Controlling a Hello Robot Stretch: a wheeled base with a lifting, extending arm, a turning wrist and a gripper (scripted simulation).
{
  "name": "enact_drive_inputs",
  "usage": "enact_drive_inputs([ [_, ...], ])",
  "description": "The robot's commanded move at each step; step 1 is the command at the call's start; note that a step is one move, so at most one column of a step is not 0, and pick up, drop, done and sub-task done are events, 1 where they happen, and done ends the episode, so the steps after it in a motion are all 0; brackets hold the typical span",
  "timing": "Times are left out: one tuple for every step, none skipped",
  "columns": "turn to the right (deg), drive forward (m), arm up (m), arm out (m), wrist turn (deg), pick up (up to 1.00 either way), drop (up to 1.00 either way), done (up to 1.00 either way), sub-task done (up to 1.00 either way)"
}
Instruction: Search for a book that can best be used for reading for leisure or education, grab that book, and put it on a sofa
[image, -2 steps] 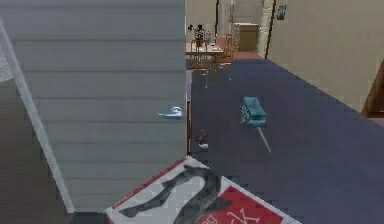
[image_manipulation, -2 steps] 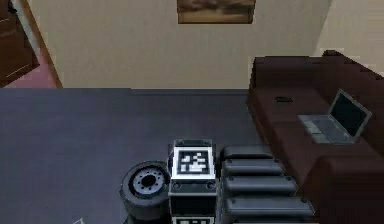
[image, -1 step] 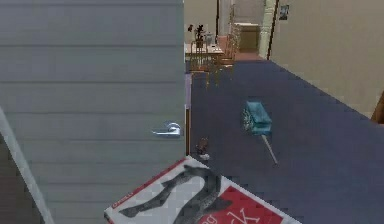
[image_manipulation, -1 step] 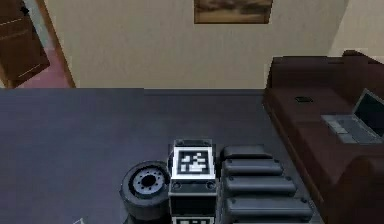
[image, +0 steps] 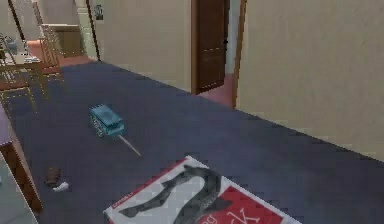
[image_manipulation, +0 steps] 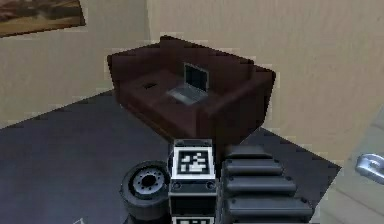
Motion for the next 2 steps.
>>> enact_drive_inputs([
  [45.0, 0.00, 0.00, 0.00, 0.0, 0.00, 0.00, 0.00, 0.00],
  [12.0, 0.00, 0.00, 0.00, 0.0, 0.00, 0.00, 0.00, 0.00],
])
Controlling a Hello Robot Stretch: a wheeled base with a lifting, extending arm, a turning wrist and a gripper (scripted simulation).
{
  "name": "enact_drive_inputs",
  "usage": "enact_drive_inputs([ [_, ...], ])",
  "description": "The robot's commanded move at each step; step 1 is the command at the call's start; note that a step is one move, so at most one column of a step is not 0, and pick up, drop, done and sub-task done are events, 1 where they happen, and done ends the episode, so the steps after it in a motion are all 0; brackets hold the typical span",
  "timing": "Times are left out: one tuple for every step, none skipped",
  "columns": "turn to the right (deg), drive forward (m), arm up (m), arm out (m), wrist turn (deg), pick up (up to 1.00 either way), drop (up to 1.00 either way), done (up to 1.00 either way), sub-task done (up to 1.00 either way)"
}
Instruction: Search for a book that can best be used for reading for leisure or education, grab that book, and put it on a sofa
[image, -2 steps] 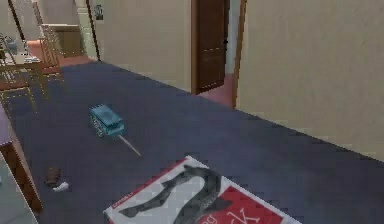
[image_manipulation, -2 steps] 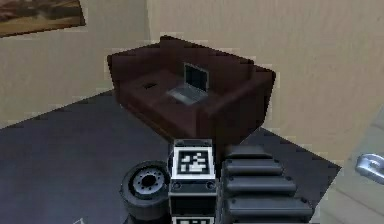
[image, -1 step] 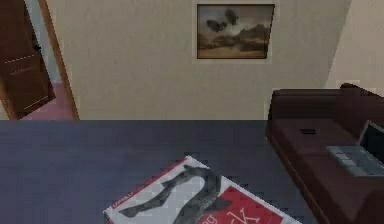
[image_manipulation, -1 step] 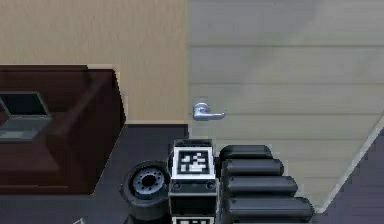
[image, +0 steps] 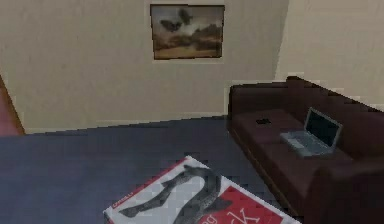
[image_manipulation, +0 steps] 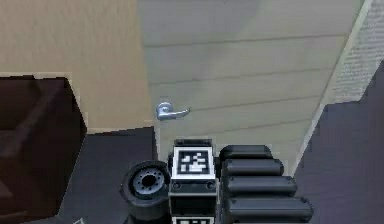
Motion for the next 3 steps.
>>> enact_drive_inputs([
  [0.0, 1.00, 0.00, 0.00, 0.0, 0.00, 0.00, 0.00, 0.00],
  [0.0, 0.35, 0.00, 0.00, 0.0, 0.00, 0.00, 0.00, 0.00],
  [-45.0, 0.00, 0.00, 0.00, 0.0, 0.00, 0.00, 0.00, 0.00],
])
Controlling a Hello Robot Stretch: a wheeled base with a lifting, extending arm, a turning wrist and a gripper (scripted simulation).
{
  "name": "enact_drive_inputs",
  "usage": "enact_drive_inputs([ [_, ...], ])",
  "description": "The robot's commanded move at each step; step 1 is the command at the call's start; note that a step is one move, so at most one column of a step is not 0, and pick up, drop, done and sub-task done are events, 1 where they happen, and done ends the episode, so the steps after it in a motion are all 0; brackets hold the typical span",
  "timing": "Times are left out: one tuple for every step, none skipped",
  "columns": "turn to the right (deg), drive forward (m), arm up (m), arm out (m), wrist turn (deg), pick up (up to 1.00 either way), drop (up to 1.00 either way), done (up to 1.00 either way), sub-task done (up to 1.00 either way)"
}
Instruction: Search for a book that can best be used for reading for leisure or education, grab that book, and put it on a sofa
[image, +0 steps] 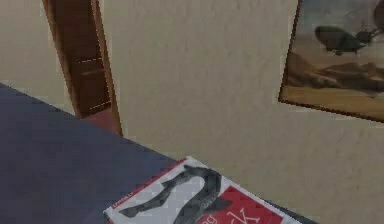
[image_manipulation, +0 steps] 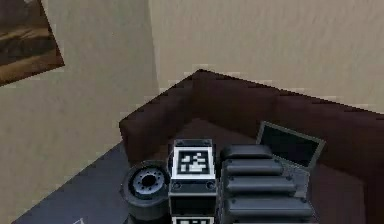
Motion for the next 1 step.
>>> enact_drive_inputs([
  [-45.0, 0.00, 0.00, 0.00, 0.0, 0.00, 0.00, 0.00, 0.00],
])
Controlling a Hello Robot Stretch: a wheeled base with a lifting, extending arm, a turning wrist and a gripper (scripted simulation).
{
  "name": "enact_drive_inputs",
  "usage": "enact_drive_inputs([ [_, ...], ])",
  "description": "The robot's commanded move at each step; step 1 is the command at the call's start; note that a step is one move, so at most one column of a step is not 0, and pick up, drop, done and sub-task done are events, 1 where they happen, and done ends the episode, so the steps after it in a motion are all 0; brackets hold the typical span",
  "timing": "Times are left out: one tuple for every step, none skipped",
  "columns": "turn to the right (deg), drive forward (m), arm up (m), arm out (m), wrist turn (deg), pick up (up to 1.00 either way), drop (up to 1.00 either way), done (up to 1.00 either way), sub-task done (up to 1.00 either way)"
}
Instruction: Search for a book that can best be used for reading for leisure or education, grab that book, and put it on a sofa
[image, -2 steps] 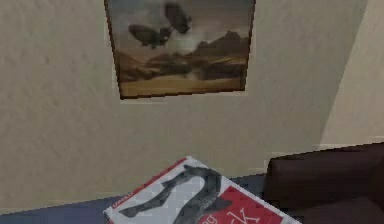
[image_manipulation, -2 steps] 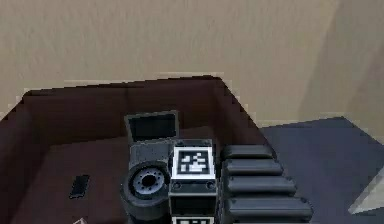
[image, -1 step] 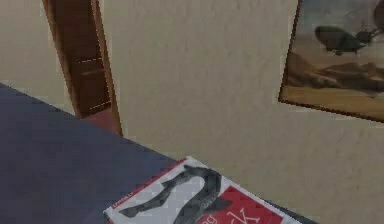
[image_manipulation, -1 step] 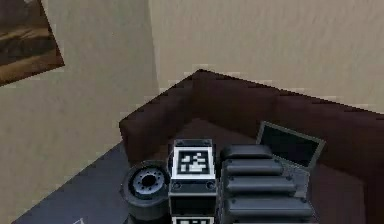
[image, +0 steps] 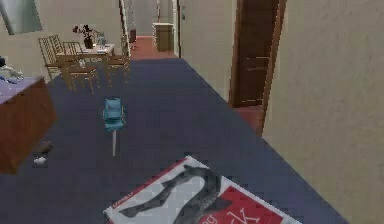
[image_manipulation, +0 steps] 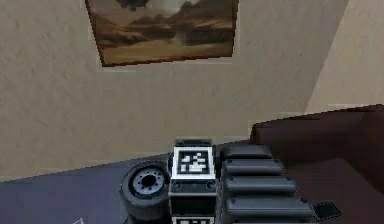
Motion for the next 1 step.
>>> enact_drive_inputs([
  [-33.0, 0.00, 0.00, 0.00, 0.0, 0.00, 0.00, 0.00, 0.00],
])
